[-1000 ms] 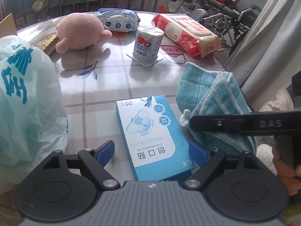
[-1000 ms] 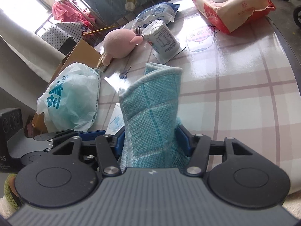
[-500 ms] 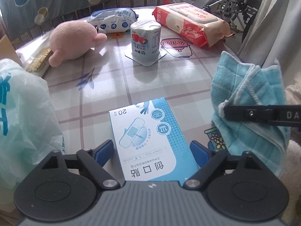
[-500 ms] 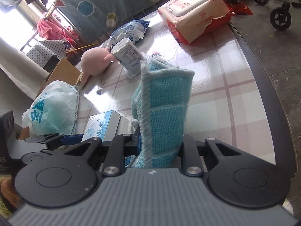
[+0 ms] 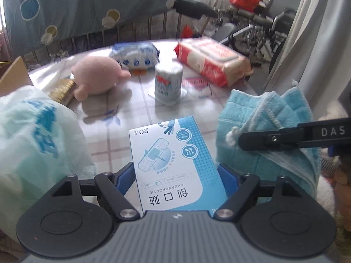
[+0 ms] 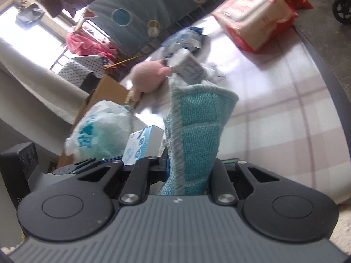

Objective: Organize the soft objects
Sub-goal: 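Carry towel and bandage box into the cardboard box and lower them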

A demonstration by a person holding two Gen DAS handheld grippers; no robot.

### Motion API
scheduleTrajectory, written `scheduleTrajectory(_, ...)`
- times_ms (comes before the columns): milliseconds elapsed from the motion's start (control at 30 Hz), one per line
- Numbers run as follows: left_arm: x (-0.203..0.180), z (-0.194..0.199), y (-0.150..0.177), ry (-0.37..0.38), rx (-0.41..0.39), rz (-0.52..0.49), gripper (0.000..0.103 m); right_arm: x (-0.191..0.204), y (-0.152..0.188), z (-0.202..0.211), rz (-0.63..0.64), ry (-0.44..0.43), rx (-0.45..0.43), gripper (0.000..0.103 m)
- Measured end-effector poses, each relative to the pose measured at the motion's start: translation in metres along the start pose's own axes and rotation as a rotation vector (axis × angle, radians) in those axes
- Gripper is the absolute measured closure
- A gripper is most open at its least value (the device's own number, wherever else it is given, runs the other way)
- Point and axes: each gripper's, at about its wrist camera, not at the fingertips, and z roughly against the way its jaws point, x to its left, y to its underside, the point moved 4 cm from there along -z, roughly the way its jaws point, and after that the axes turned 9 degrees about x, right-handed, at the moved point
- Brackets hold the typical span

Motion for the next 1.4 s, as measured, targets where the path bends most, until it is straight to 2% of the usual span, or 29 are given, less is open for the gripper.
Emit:
scheduleTrajectory(100,0.016,0.037,-0.004,0.005,-0.075,0.013,0.021,0.037,-0.008,0.005,0.058,-0.046,0.001,0.089)
scheduleTrajectory(233,0.057,0.090,-0.009,-0.039,-0.175,0.046,0.021,0.098,-0.027,-0.002,0.155,-0.117,0.022,0.089)
scheduleTrajectory(400,0.131,0.148,-0.016,-0.170,-0.259,0.093,0.021,0.192,-0.064,-0.036,0.291,-0.190,0.082,0.089)
scheduleTrajectory(500,0.181,0.168,-0.021,-0.246,-0.257,0.085,0.021,0.249,-0.088,-0.072,0.343,-0.227,0.143,0.089)
scheduleTrajectory(600,0.237,0.168,-0.024,-0.314,-0.201,0.107,0.021,0.305,-0.110,-0.130,0.349,-0.242,0.255,0.090)
scheduleTrajectory(667,0.273,0.159,-0.027,-0.369,-0.146,0.105,0.021,0.337,-0.121,-0.174,0.348,-0.217,0.324,0.090)
scheduleTrajectory(833,0.356,0.112,-0.025,-0.419,0.036,0.097,0.021,0.390,-0.130,-0.290,0.336,-0.086,0.480,0.090)
scheduleTrajectory(1000,0.419,0.066,-0.018,-0.486,0.225,0.087,0.021,0.415,-0.122,-0.378,0.324,0.040,0.595,0.090)
scheduleTrajectory(1167,0.449,0.046,-0.011,-0.494,0.297,0.095,0.021,0.411,-0.107,-0.429,0.304,0.117,0.671,0.087)
scheduleTrajectory(1400,0.457,0.019,-0.004,-0.525,0.348,0.065,0.020,0.401,-0.103,-0.472,0.190,0.128,0.723,0.087)
